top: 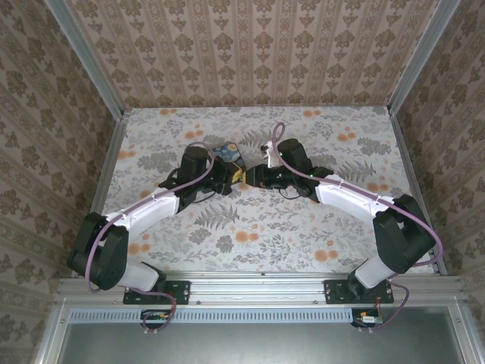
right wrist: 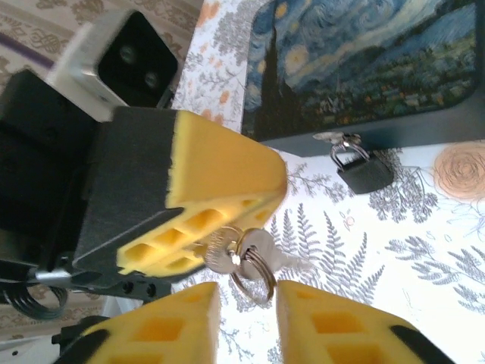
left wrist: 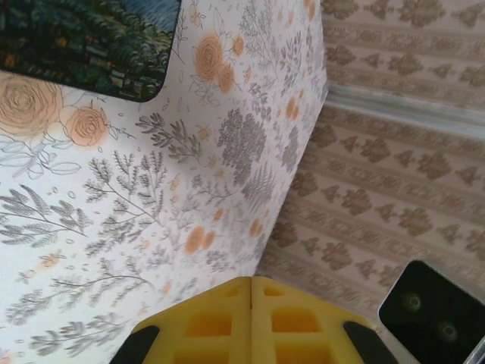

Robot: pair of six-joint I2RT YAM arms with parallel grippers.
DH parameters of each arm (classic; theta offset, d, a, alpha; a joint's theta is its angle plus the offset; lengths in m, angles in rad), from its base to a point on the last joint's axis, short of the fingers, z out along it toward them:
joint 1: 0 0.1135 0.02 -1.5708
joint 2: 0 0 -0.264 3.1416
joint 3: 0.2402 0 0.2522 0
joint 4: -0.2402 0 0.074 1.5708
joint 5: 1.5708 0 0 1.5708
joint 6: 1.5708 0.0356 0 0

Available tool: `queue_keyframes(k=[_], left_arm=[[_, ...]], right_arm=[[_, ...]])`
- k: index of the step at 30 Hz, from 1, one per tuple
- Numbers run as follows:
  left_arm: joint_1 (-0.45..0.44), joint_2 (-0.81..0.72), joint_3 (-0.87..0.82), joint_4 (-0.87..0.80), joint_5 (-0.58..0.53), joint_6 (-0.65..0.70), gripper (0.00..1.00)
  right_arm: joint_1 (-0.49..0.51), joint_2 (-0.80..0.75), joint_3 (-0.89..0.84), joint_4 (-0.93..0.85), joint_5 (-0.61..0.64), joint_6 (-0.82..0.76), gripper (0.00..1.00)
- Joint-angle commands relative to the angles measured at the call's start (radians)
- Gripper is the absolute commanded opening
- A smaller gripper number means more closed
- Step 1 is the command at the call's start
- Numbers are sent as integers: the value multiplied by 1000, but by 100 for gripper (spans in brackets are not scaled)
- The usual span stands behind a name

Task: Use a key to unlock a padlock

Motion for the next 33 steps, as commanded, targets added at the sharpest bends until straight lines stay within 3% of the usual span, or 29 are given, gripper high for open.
queue_keyframes(k=[1,5,9,13,18,25,33], left_arm=[[13,8,89,-35,102,248,0],[7,27,133,-90,152,427,0],[1,23,137,-63,190,503,0],[-8,18,132,-30,207,516,0],[-18,23,138,1,217,513,0],[-22,37,119,70,221,464,0],[-22,40,102,113,269,427,0]], right_arm=[[-12,-63,-5,-72,-19,-44,37],[-41,-121,-33,-98,-24,-62,45],[-63,-153,-56,-74,-51,-60,48],[-88,-188,-103,61,-120,-12,49],[-82,-166,-106,196,-209,49,43],[-71,-118,-107,243,-202,28,38],[-75,-94,-117,249,-169,16,40]])
